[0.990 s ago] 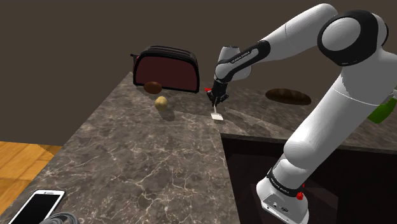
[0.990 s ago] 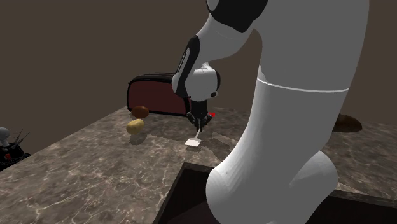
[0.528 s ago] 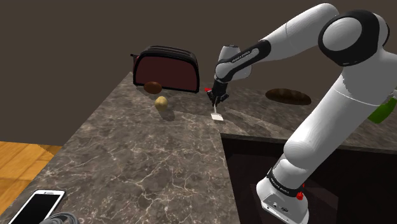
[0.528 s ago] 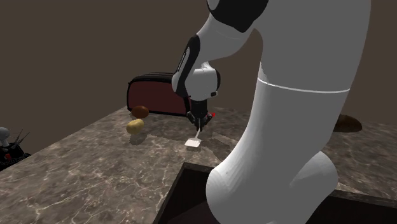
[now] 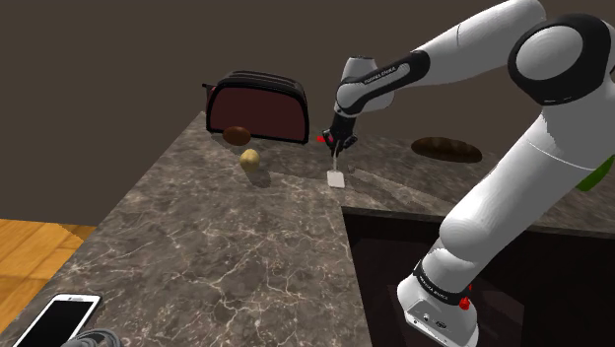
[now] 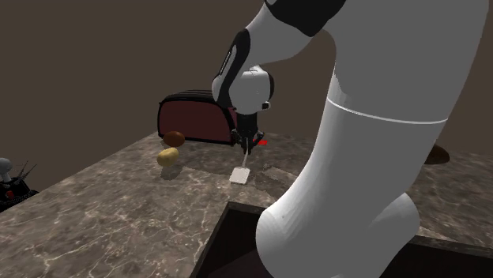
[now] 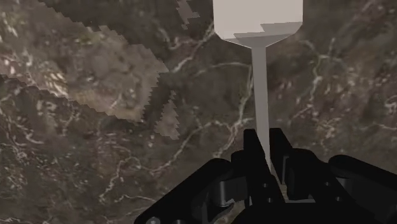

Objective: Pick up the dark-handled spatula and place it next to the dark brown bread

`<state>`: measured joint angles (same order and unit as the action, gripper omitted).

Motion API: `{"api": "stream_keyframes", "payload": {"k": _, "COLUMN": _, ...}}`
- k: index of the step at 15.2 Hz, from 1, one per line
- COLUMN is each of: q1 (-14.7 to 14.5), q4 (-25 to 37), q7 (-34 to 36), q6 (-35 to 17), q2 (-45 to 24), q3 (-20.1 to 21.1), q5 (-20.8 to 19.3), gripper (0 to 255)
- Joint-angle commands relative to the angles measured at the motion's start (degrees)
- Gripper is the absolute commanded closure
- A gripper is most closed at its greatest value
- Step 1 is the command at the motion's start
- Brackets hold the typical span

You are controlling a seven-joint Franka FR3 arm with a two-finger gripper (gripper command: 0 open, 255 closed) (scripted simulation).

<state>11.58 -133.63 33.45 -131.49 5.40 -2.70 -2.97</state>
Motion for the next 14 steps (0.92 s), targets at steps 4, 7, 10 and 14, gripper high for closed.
{"api": "stream_keyframes", "payload": {"k": 4, "q1": 0.0, "q4": 2.2, "q7": -0.3, "q6": 4.0, "q2": 1.8, "q3": 0.0, "q5": 0.1, "gripper": 255}}
{"api": "stream_keyframes", "payload": {"k": 7, "q1": 0.0, "q4": 3.5, "q7": -0.3, "q6": 6.4, "q2": 2.8, "q3": 0.0, "q5": 0.1, "gripper": 255}}
{"api": "stream_keyframes", "payload": {"k": 10, "q1": 0.0, "q4": 5.0, "q7": -0.4, "q6": 8.7, "q2": 3.7, "q3": 0.0, "q5": 0.1, "gripper": 255}}
{"api": "stream_keyframes", "payload": {"k": 14, "q1": 0.0, "q4": 7.1, "q7": -0.5, "q6": 11.9, "q2": 4.8, "q3": 0.0, "q5": 0.2, "gripper": 255}}
